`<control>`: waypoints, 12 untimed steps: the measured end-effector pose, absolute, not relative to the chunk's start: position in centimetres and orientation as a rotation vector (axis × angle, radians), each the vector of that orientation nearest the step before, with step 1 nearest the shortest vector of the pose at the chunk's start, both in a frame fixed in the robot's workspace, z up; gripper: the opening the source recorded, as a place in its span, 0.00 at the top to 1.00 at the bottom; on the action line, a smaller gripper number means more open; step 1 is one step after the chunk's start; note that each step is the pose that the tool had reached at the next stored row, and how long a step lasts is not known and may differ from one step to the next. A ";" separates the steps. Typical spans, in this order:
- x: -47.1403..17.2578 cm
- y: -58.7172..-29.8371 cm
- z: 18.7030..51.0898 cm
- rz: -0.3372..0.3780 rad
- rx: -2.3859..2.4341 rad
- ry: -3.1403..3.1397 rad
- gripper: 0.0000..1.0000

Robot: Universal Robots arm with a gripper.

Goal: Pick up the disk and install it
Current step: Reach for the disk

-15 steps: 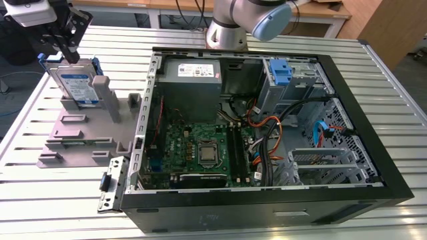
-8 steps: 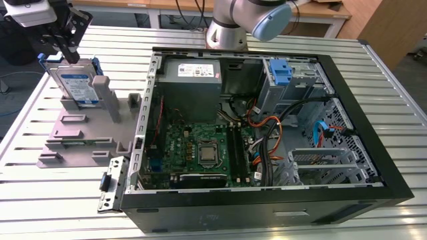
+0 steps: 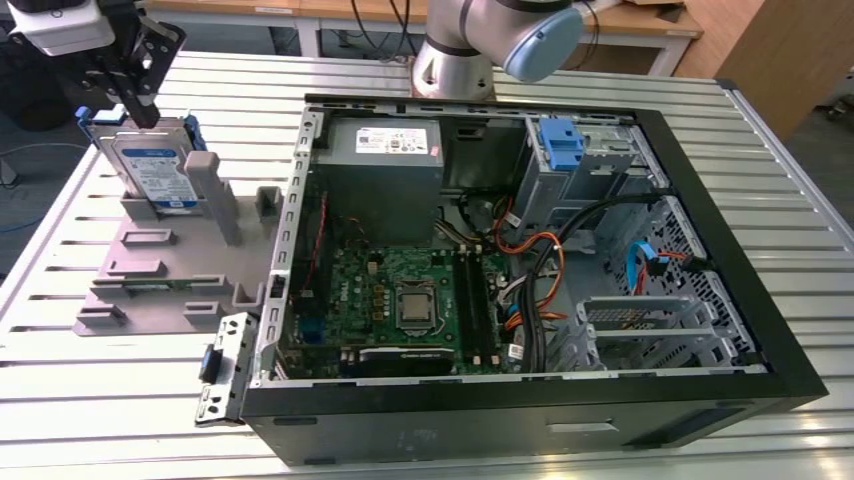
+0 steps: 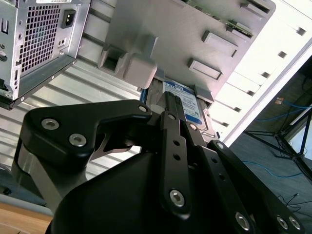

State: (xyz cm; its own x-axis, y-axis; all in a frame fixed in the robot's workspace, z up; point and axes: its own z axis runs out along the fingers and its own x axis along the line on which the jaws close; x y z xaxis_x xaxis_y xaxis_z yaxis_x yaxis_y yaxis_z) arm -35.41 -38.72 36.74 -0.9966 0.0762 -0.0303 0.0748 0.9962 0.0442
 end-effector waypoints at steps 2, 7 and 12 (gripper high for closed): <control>-35.4 -38.7 36.5 0.067 0.118 3.107 0.89; -35.4 -38.7 36.5 0.067 0.118 3.107 0.89; -35.4 -38.7 36.4 0.067 0.118 3.107 0.89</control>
